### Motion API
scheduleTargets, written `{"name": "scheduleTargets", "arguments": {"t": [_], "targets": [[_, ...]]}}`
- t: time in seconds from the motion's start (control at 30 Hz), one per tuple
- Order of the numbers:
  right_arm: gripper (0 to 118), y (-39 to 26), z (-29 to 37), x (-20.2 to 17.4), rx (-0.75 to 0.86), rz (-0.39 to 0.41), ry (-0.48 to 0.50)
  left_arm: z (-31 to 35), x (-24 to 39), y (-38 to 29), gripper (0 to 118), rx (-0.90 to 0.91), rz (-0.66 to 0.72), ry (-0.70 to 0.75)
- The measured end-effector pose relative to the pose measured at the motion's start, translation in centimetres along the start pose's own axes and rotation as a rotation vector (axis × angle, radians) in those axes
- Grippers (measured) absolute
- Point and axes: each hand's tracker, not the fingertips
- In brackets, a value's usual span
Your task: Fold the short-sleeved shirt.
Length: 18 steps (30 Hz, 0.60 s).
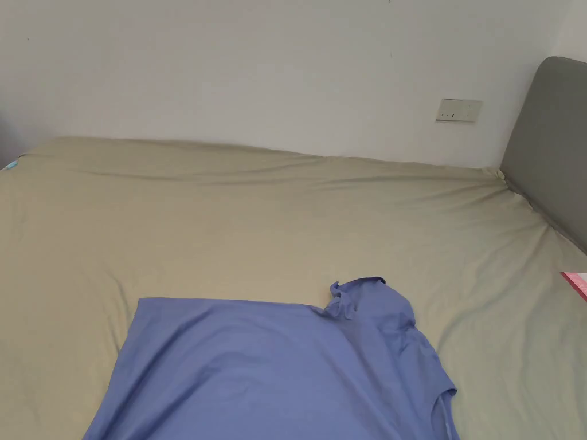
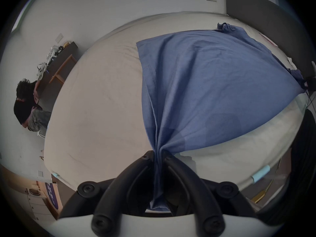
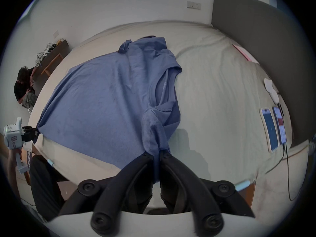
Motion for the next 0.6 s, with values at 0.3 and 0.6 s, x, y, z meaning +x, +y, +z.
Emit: {"name": "scheduleTargets", "arguments": {"t": [0.3,0.6], "targets": [[22,-2.6,-0.7,0.6,-0.078,-0.008,-0.004,0.7,0.8,-2.3,7,-0.031,0.019,-0.025],[103,3.9,5.2,-0.6,0.285,0.063,-0.061,5.2,-0.3,4.2,115,0.302,0.170,-0.049]]}}
